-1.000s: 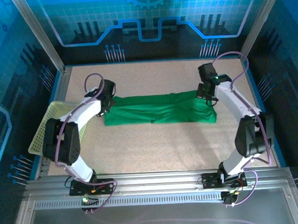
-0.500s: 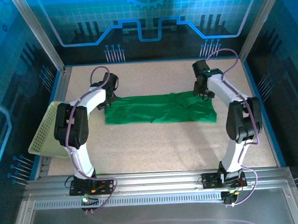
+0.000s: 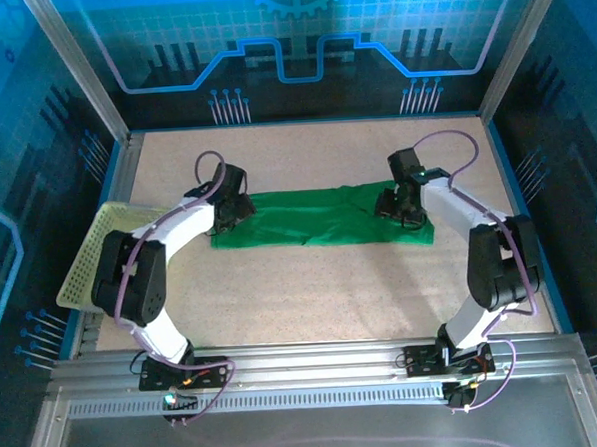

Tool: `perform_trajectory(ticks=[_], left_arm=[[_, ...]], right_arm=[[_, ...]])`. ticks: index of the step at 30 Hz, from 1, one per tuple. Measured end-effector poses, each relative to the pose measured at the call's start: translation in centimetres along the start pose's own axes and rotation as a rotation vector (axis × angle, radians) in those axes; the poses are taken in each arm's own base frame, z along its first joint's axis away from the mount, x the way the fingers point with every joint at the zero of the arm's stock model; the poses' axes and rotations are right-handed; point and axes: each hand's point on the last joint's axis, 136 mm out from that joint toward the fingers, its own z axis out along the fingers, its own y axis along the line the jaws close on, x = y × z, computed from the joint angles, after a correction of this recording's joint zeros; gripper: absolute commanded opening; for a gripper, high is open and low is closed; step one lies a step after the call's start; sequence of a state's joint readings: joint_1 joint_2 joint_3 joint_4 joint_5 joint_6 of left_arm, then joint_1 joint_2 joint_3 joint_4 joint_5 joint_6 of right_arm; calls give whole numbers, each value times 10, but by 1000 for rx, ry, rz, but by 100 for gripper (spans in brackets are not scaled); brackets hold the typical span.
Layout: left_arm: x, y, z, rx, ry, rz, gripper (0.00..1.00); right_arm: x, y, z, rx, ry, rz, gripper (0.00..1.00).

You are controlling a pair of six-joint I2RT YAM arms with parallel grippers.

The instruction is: Fold the inside-out t-shirt

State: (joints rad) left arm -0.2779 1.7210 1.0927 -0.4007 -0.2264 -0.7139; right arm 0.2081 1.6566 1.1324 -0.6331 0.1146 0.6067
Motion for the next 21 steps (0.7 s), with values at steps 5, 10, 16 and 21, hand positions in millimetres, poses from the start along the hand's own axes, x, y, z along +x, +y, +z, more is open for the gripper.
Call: perform_trajectory(ticks=[5, 10, 16, 21], left_arm=[[28, 22, 26, -54, 83, -8, 68], [18, 31, 30, -42, 59, -49, 69], [8, 54, 26, -55, 34, -97, 73], [9, 58, 17, -61, 38, -67, 78]], right_arm=[[16, -20, 17, 39, 45, 83, 60], [14, -59, 32, 97, 73, 204, 61], [4, -90, 36, 132, 66, 292, 60], [0, -95, 36, 136, 60, 284, 61]])
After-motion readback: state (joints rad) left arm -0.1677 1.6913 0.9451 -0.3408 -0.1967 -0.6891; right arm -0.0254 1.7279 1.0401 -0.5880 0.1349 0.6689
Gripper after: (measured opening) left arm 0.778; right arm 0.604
